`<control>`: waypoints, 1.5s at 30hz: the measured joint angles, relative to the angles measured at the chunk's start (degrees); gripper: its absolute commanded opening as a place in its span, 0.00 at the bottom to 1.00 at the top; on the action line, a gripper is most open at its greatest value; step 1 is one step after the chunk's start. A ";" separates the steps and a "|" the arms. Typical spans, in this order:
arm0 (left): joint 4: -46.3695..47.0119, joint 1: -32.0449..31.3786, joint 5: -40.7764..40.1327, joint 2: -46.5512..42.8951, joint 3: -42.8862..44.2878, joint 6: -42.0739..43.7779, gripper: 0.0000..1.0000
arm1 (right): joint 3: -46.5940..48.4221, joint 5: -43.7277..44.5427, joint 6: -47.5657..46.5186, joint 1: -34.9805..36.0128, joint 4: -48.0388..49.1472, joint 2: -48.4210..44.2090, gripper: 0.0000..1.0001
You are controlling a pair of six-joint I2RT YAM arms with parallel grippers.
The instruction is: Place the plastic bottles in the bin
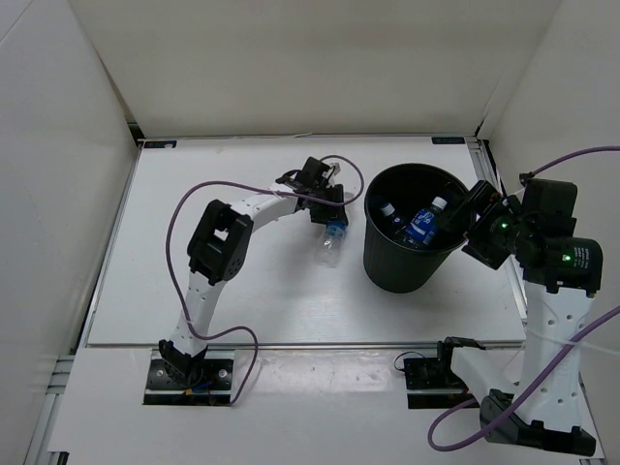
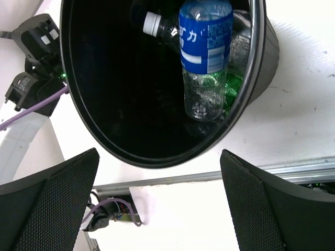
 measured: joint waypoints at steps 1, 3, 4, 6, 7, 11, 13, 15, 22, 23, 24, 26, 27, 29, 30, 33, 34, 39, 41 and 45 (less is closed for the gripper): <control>0.31 0.00 0.13 -0.48 -0.72 0.00 0.33 | -0.26 -0.02 -0.02 0.00 -0.13 -0.31 1.00; -0.59 0.02 -0.92 -1.77 -1.90 0.02 0.30 | -0.83 0.00 -0.02 0.00 -0.20 -1.03 1.00; -1.62 0.02 -2.36 -2.43 -2.08 0.22 0.30 | -0.87 0.02 -0.02 0.00 -0.37 -1.22 1.00; -4.37 0.02 -6.23 -4.33 -1.84 0.85 0.32 | -0.87 0.13 -0.04 0.00 -0.39 -1.55 1.00; -6.29 0.00 -8.55 -5.35 -0.83 1.31 0.34 | -0.87 0.28 -0.04 0.00 -0.50 -1.57 1.00; -10.80 -0.31 -19.63 -9.44 12.17 3.87 0.36 | -1.42 0.85 -0.02 0.00 -0.87 -1.99 1.00; -10.67 -0.72 -23.54 -10.88 21.68 5.62 0.36 | -1.88 0.92 0.13 0.00 -1.64 -2.21 1.00; -9.11 -1.79 -25.53 -12.92 31.02 7.26 0.37 | -1.90 1.22 0.55 0.00 -2.16 -2.16 1.00; -1.36 -13.03 -21.62 -22.16 40.52 9.42 0.42 | -1.88 2.43 1.57 0.00 -1.84 -2.14 1.00; -0.70 -15.56 -21.53 -22.45 39.80 9.60 0.43 | -1.86 2.60 1.62 0.00 -1.84 -2.12 1.00; -0.13 -18.12 -21.57 -22.43 38.49 9.81 0.43 | -1.75 2.75 1.62 0.00 -1.90 -2.08 1.00; -0.31 -22.27 -21.94 -21.49 35.65 10.60 0.58 | -0.83 3.58 1.66 0.00 -1.95 -1.70 1.00; -0.63 -24.17 -22.25 -20.28 34.16 10.99 0.65 | 0.00 4.00 1.68 0.00 -2.01 -1.40 1.00; -2.10 -26.80 -23.12 -17.38 31.89 12.17 0.79 | 1.81 5.44 1.70 0.00 -2.05 -0.85 1.00; -2.67 -27.45 -23.85 -16.04 31.02 12.70 0.82 | 2.78 6.69 1.88 0.02 -2.14 -0.74 1.00; -5.46 -28.04 -27.47 -13.09 28.81 13.99 1.00 | 5.18 10.27 2.19 0.04 -2.40 -0.66 1.00; -6.16 -27.89 -28.87 -12.63 28.50 14.40 1.00 | 5.97 11.41 2.14 0.04 -2.62 -0.66 1.00; -6.58 -26.86 -34.53 -13.57 29.64 15.87 1.00 | 12.11 17.05 1.60 0.04 -5.16 -0.22 1.00; -6.47 -26.67 -36.72 -15.23 29.81 16.20 1.00 | 15.69 19.74 1.57 0.04 -5.31 0.24 1.00; -5.22 -26.73 -43.10 -23.78 23.93 16.22 1.00 | 16.61 20.63 0.37 0.04 -5.03 -0.98 1.00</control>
